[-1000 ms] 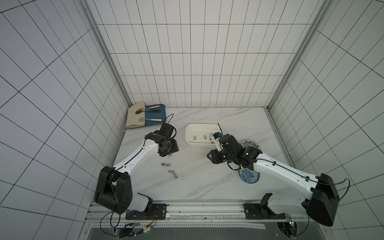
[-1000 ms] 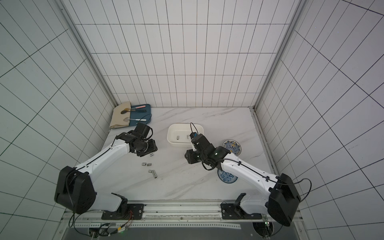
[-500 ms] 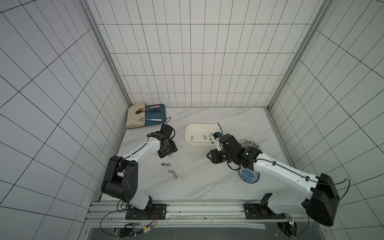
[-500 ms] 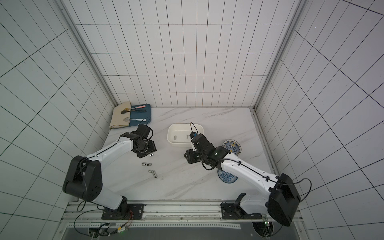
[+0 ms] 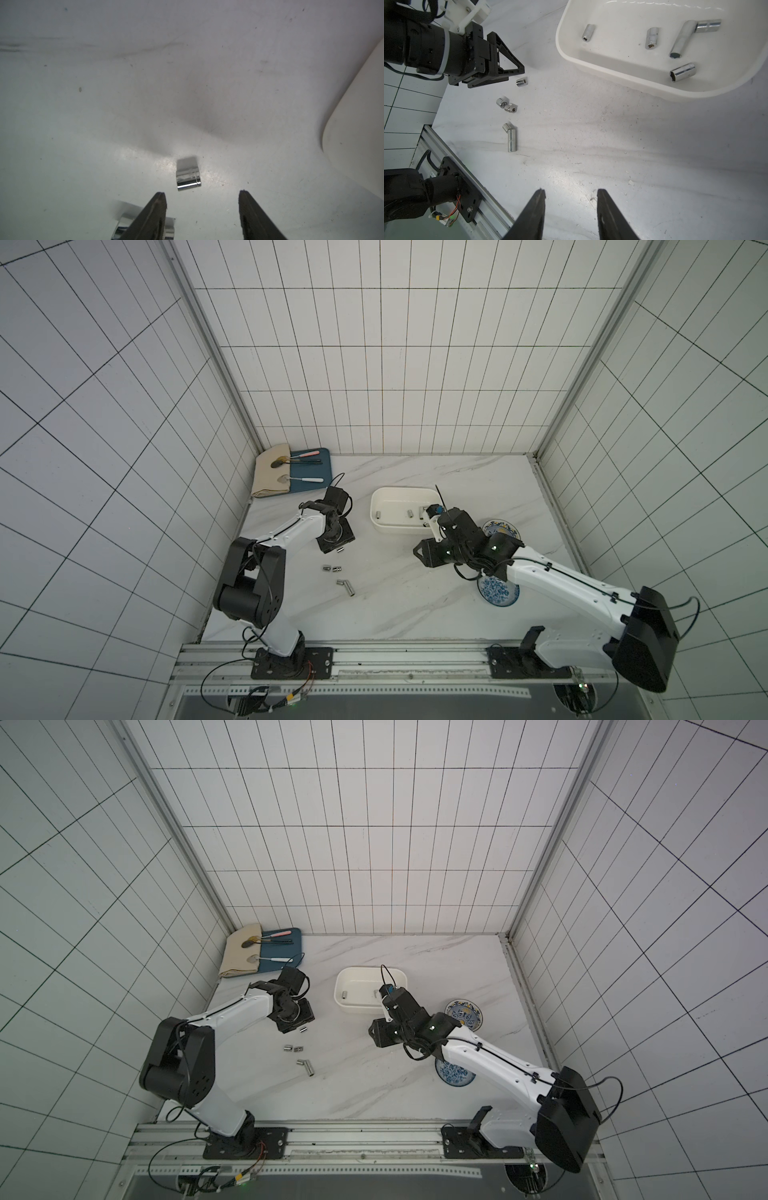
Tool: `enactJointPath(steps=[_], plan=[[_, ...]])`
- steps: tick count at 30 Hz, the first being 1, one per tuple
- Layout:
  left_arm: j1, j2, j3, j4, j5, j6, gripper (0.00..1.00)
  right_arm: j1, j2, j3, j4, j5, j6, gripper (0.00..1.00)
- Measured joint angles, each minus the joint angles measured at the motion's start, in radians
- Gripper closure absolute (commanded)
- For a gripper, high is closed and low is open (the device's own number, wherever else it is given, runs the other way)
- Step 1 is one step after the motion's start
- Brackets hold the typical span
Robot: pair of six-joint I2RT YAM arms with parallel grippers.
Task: Put the socket on the desktop into the storage box
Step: Pick up the socket head from the center of the board.
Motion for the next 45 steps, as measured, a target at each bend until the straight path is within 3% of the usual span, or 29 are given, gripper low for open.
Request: enactJointPath(steps=[38,45], plan=[[0.0,0.1,-0.003,0.026,-0.014,-0.012,0.56,0.0,0.006,-0.007,0.006,0.0,0.0,0.56],[0.0,0.101,-0.005,0.03,-0.014,-0.016,0.71,0.0,0.006,-0.007,0.01,0.0,0.0,0.56]])
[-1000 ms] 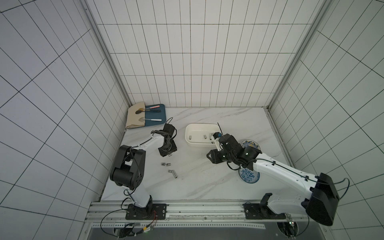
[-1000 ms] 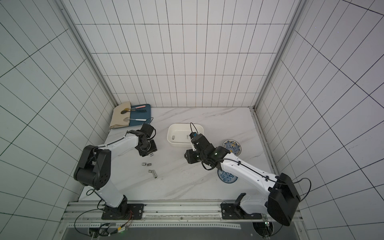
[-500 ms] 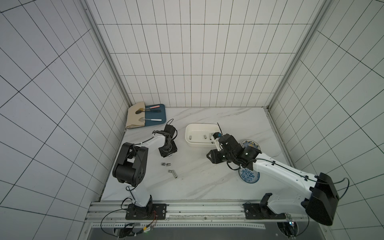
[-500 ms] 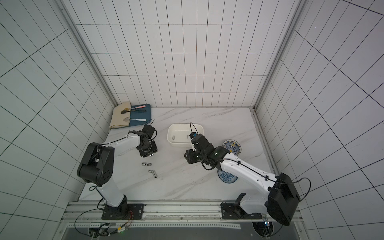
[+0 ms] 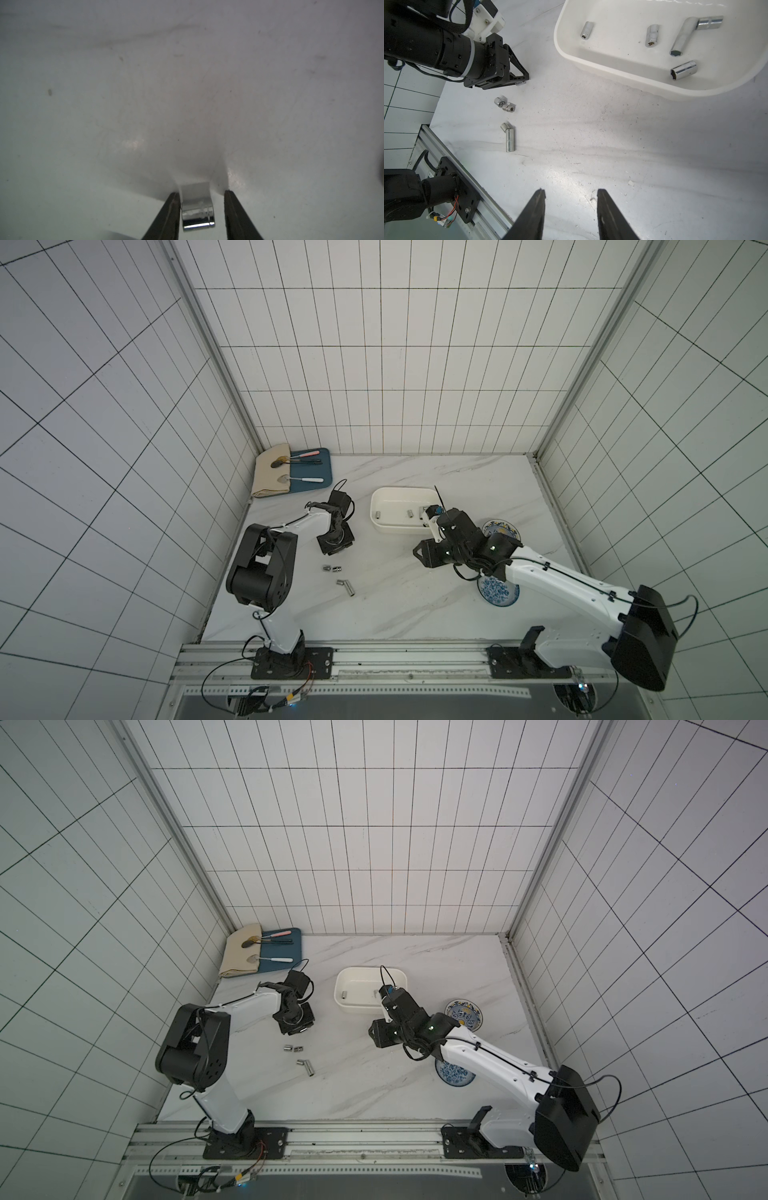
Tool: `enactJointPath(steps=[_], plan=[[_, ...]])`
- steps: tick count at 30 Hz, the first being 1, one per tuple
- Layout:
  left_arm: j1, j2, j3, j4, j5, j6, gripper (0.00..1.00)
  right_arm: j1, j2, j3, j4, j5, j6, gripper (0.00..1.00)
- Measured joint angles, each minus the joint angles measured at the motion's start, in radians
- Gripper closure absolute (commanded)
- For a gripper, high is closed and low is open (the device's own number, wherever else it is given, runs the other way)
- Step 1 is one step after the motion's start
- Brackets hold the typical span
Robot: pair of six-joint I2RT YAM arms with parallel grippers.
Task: Put the socket on the desktop into the storage box
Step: Pick up the socket head from the center of the board, then place the socket head in the storage box.
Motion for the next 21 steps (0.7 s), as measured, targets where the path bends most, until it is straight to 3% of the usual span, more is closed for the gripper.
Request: enactJointPath(steps=[4,15,21], plan=[[0.0,0.0,-0.002,0.002,0.0,0.001,0.79,0.0,0.0,-0.005,0.007,0.0,0.0,0.56],[0.0,0.0,0.013,-0.018,0.006,0.006,0.8,-0.001,-0.002,-0.015,0.008,0.0,0.0,0.56],[0.0,-0.001,0.111,-0.068,0.012,0.021,0.8,-0.011,-0.014,-0.015,0.006,0.002,0.0,0.56]])
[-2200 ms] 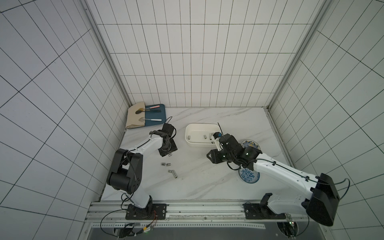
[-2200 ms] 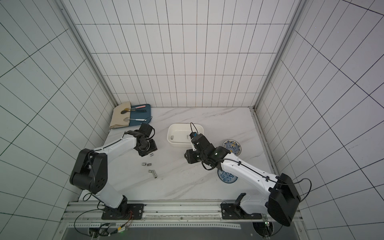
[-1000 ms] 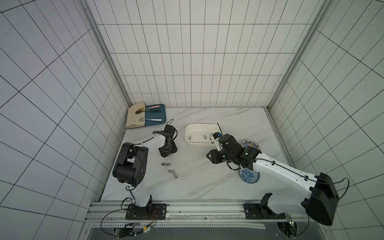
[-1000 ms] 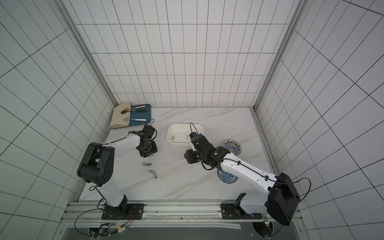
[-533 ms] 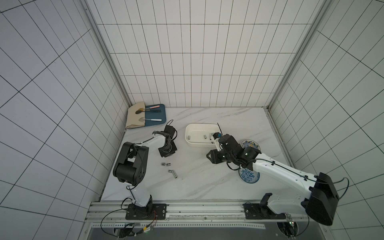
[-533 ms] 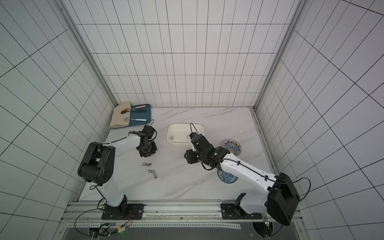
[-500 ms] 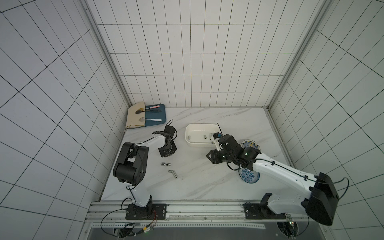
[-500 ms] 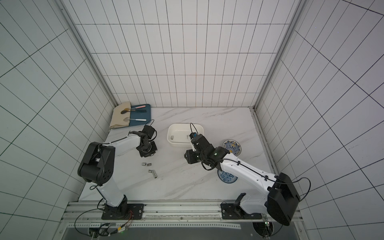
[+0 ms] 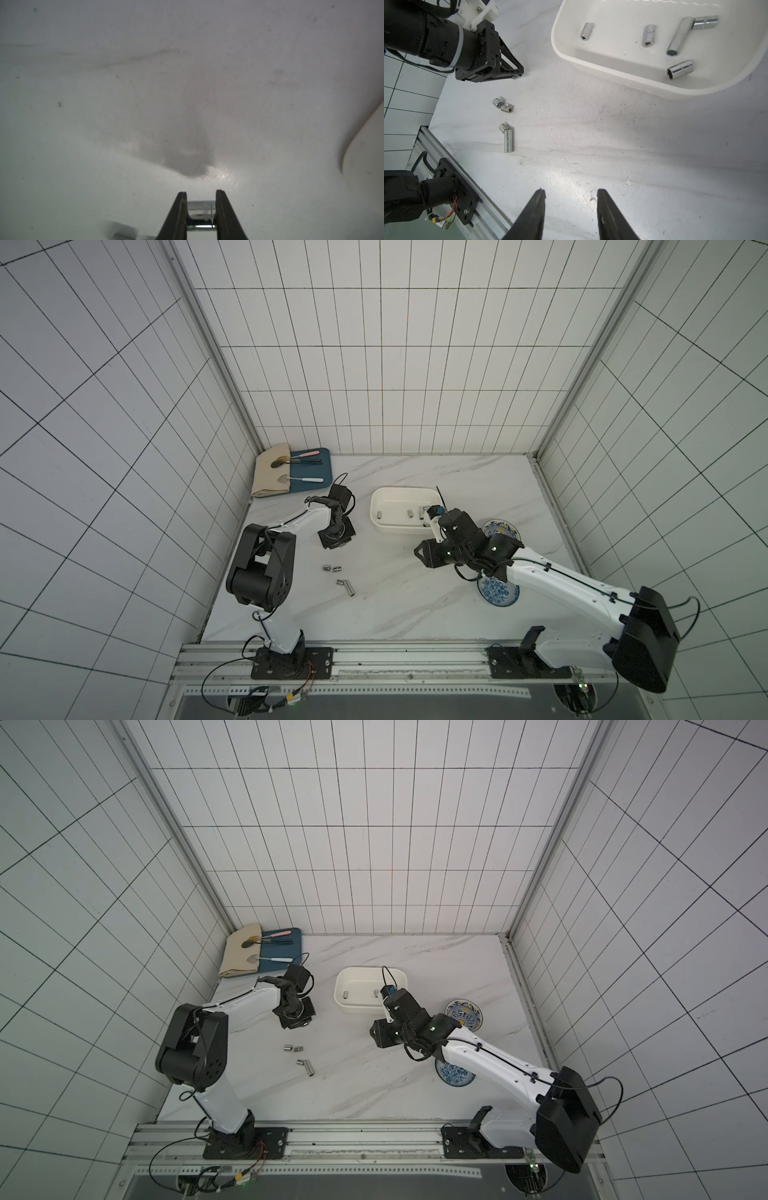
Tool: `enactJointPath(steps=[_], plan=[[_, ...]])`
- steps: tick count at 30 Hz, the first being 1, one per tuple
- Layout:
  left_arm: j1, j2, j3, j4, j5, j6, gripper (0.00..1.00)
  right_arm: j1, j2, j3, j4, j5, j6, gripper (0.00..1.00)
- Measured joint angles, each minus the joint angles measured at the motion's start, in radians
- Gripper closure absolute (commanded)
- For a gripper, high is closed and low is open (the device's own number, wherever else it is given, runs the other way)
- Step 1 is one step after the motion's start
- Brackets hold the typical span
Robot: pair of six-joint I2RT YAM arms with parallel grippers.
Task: Put the socket on the desktop into the storage box
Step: Place the socket head in the storage box.
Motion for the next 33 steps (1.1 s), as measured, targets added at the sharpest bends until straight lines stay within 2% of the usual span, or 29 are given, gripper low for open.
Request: enactJointPath(steps=[13,33], plan=[[-0.029,0.026,0.264,-0.061,0.039,0.011,0.79,-0.026,-0.014,0.0,-0.017,0.007,-0.001,0.56],[-0.162,0.308,0.616,-0.117,0.09,0.008,0.8,-0.045,-0.026,0.0,-0.026,0.009,-0.003,0.55]])
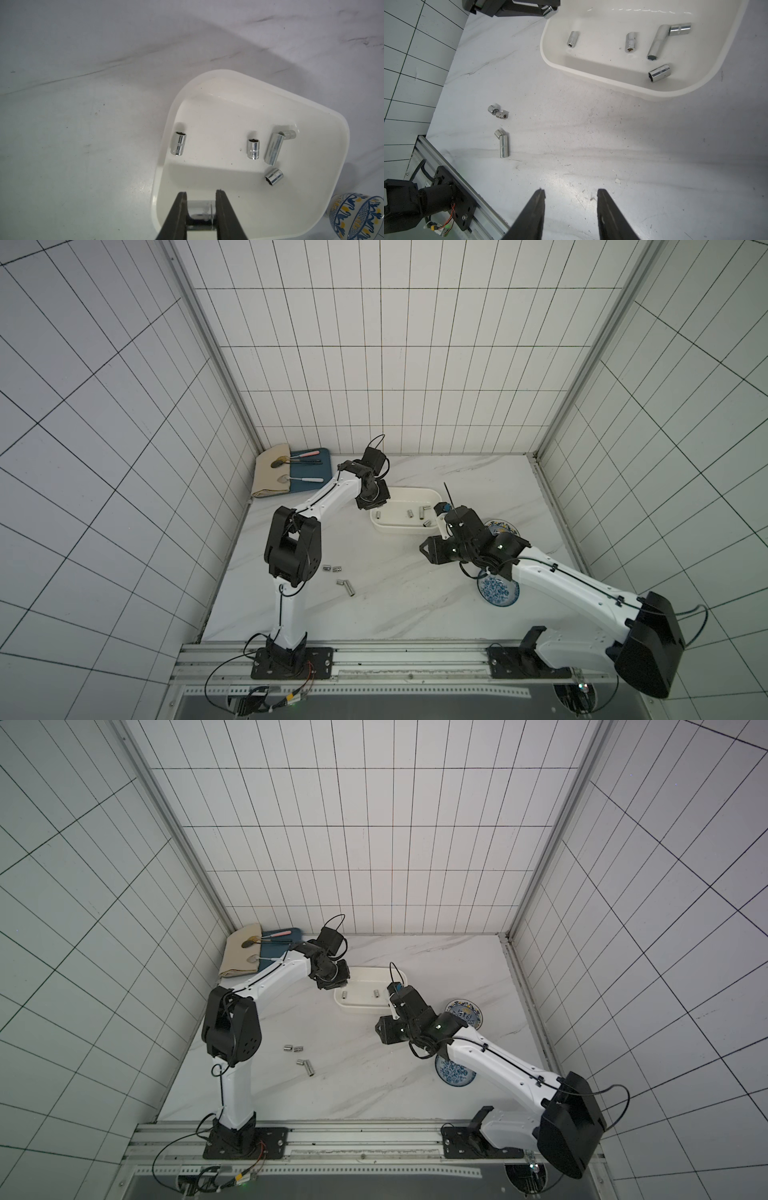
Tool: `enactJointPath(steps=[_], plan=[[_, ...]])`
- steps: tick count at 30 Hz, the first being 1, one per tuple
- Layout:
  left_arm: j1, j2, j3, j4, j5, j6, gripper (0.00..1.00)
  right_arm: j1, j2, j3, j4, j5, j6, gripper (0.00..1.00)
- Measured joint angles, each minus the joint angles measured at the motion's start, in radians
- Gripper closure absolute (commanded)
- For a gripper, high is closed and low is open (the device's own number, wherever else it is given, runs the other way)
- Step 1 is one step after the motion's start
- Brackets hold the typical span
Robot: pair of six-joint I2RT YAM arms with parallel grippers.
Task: Put the socket on the desktop into the storage box
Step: Place the socket head in the storage box.
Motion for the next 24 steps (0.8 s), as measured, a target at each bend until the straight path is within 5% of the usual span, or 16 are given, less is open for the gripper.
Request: enactJointPath(steps=[14,24], plan=[[-0.023,0.227,0.24,-0.008,0.057,-0.002,0.79,-0.023,-0.029,0.0,-0.017,-0.003,-0.002,0.56],[-0.025,0.295,0.279,-0.009,0.085,0.001,0.76,-0.034,-0.029,-0.009,-0.022,-0.008,-0.002,0.56]])
